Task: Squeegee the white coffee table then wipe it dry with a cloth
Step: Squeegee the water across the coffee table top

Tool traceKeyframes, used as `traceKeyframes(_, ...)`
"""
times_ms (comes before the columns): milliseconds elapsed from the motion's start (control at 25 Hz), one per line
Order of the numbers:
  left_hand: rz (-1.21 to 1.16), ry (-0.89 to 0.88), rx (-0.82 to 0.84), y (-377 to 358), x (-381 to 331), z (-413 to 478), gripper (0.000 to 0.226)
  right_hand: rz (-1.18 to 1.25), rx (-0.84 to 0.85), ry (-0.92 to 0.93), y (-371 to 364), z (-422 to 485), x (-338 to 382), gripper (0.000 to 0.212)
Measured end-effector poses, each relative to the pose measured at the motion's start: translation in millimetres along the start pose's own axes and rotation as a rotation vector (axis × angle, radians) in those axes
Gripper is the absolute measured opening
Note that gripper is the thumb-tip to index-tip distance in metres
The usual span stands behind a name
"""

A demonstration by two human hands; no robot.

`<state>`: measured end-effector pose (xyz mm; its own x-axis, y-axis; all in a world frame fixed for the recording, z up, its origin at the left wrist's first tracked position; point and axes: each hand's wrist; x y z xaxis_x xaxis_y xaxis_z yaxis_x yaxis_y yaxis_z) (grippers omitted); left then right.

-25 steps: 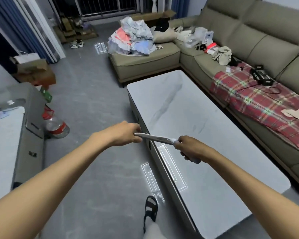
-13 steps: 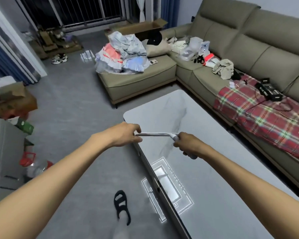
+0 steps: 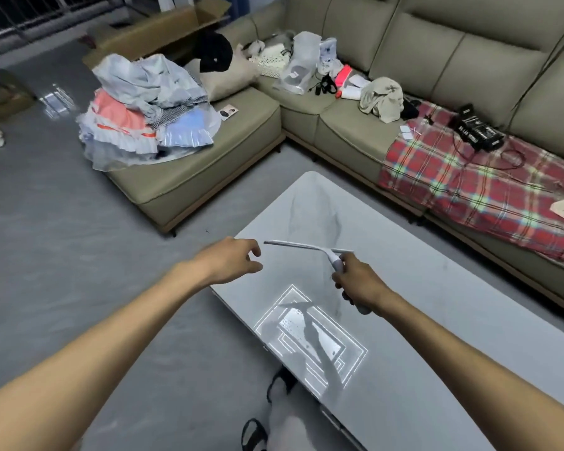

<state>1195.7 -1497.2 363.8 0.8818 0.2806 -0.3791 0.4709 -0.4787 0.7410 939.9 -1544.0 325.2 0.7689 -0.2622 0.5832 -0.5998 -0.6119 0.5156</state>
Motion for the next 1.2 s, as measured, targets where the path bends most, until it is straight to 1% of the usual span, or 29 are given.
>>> traceKeyframes(120,0.038,0.012,0.018,18,13,71,0.032,0.030,0.001,-0.062,12,69,5,0.027)
traceKeyframes(200,0.054,0.000,0.030,34,17,119,0.031,0.057,-0.028,-0.102,25,110,13,0.024)
traceKeyframes(240,0.035,0.003,0.025,42,20,144,0.030,0.067,-0.046,-0.112,31,130,18,0.022)
traceKeyframes(360,-0.071,0.036,0.032,47,26,226,0.015,0.121,-0.118,-0.141,45,189,33,0.017)
traceKeyframes(400,-0.096,0.052,0.037,41,31,253,0.016,0.114,-0.137,-0.149,44,207,34,0.012)
traceKeyframes(480,-0.078,0.061,0.041,19,50,318,0.024,0.078,-0.176,-0.185,29,254,29,0.008)
traceKeyframes(600,0.048,0.034,0.149,-28,85,411,0.047,-0.038,-0.176,-0.214,-2,321,9,0.007)
traceKeyframes(680,0.146,0.012,0.196,-63,111,478,0.054,-0.176,-0.204,-0.197,-20,380,-1,0.025)
traceKeyframes(720,0.187,-0.012,0.190,-76,119,501,0.055,-0.233,-0.232,-0.183,-20,405,0,0.034)
traceKeyframes(760,0.225,-0.037,0.171,-89,126,519,0.057,-0.268,-0.260,-0.164,-16,430,4,0.039)
traceKeyframes(800,0.259,-0.063,0.158,-102,133,537,0.062,-0.275,-0.291,-0.150,-13,459,8,0.036)
traceKeyframes(880,0.324,-0.099,0.126,-121,147,563,0.073,-0.265,-0.336,-0.135,-3,515,18,0.013)
traceKeyframes(920,0.354,-0.106,0.115,-128,153,569,0.076,-0.280,-0.355,-0.134,1,540,25,0.009)
traceKeyframes(1040,0.391,-0.131,0.123,-141,164,579,0.081,-0.298,-0.409,-0.130,6,598,40,0.009)
traceKeyframes(1160,0.359,-0.153,0.158,-145,165,582,0.085,-0.280,-0.414,-0.176,2,627,41,0.003)
traceKeyframes(1200,0.357,-0.157,0.170,-145,164,583,0.087,-0.292,-0.410,-0.189,-1,629,38,0.007)
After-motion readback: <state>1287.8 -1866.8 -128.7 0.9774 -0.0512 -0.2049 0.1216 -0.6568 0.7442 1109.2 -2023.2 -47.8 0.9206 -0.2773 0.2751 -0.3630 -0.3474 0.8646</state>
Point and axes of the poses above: each hand's wrist, its own z-axis towards the middle knuckle, its own y-axis out of the back of the hand, x = y × z, and after that the axes turned 4 degrees about -z, right-handed
